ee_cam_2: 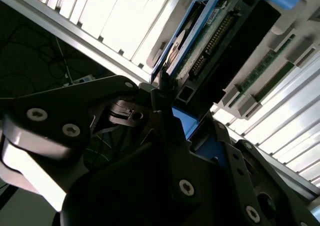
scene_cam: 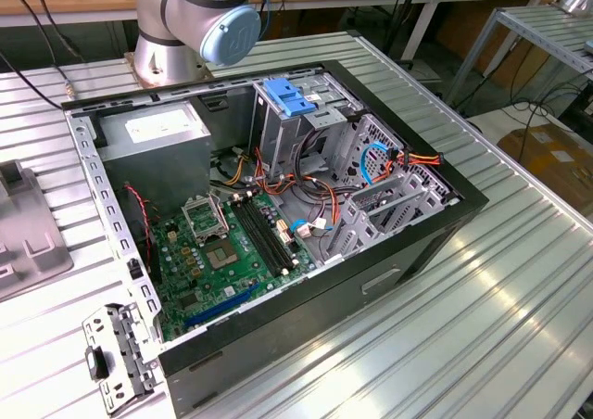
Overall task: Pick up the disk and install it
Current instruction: 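Pick up the disk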
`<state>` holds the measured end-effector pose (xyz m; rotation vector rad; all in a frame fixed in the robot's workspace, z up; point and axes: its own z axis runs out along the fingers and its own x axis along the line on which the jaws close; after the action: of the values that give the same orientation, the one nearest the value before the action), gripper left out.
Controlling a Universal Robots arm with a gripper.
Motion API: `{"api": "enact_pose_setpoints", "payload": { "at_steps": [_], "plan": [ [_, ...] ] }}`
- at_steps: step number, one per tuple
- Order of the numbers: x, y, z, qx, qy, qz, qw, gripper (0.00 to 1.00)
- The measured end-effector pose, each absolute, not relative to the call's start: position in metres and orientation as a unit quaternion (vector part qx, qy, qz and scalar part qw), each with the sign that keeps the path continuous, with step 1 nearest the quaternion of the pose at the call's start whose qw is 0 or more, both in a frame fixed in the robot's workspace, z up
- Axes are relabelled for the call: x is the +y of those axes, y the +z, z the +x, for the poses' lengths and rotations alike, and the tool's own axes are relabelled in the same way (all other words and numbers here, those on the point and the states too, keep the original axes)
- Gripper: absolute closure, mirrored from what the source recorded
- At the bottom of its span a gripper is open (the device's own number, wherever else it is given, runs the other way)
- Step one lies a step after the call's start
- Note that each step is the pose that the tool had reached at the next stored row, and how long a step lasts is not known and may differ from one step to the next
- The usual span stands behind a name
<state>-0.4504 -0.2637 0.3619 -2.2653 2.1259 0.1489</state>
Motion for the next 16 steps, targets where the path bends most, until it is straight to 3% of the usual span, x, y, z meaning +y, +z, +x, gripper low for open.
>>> {"api": "enact_pose_setpoints", "payload": {
  "at_steps": [16],
  "plan": [
    [-0.264, 0.374, -0.450, 0.683, 0.048, -0.728, 0.016, 0.63]
  ]
}}
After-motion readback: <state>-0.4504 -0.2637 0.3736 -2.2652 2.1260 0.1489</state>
